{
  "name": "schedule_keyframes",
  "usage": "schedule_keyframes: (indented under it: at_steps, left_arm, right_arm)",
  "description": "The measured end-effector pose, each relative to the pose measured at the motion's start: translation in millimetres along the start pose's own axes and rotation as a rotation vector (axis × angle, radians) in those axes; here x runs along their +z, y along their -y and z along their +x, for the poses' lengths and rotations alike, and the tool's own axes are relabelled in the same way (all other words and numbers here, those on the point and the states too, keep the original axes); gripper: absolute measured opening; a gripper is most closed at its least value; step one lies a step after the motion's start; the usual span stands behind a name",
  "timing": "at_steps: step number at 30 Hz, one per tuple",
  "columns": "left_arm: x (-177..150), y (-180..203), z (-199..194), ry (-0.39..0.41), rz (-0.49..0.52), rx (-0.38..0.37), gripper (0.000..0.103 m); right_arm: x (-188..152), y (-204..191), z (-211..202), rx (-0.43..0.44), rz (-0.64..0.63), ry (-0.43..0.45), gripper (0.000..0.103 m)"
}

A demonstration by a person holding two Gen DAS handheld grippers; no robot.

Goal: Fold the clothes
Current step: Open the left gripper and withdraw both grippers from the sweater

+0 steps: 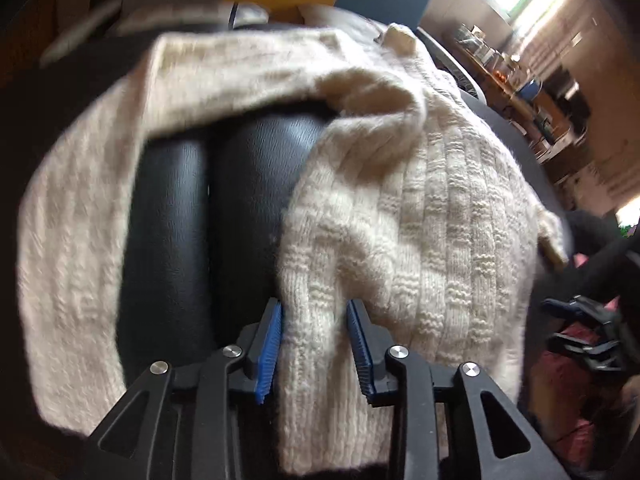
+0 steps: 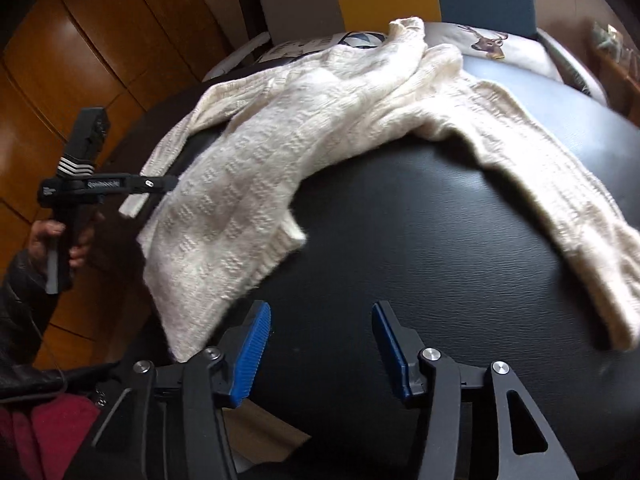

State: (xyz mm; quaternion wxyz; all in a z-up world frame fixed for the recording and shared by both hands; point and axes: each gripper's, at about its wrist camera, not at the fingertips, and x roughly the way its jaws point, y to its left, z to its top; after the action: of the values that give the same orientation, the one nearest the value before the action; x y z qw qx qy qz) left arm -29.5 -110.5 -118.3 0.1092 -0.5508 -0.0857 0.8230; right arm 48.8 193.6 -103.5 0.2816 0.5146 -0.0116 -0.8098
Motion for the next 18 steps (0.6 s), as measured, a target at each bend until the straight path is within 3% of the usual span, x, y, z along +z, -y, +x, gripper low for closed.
schedule_keyframes:
  at_steps: [2, 5, 8, 11, 15, 18]
  left_arm:
    - [-1, 12, 0, -0.006, 0.032, 0.011, 0.01]
    - [2, 27, -5, -0.011, 0.06, -0.022, 0.009]
    - [15, 31, -30, 0.024, 0.018, -0.135, 0.008]
    - [42, 16, -75, 0.128, -0.082, -0.291, 0.008]
    - [73, -1, -145, 0.316, -0.191, -0.445, 0.007]
    - [86, 7, -185, 0.386, -0.147, -0.443, 0.004]
  right_arm:
    - [-2, -1, 3, 0.017, 0.021, 0.007, 0.066]
    - [-5, 1, 5, 0.043, 0.067, 0.021, 0.073]
    - [-7, 9, 8, 0.07, 0.13, 0.037, 0.076]
    - [-10, 17, 9, 0.085, 0.186, 0.061, 0.076]
    - [-9, 24, 7, 0.131, 0.234, 0.093, 0.076]
    - [-6, 29, 9, 0.232, 0.294, 0.107, 0.076]
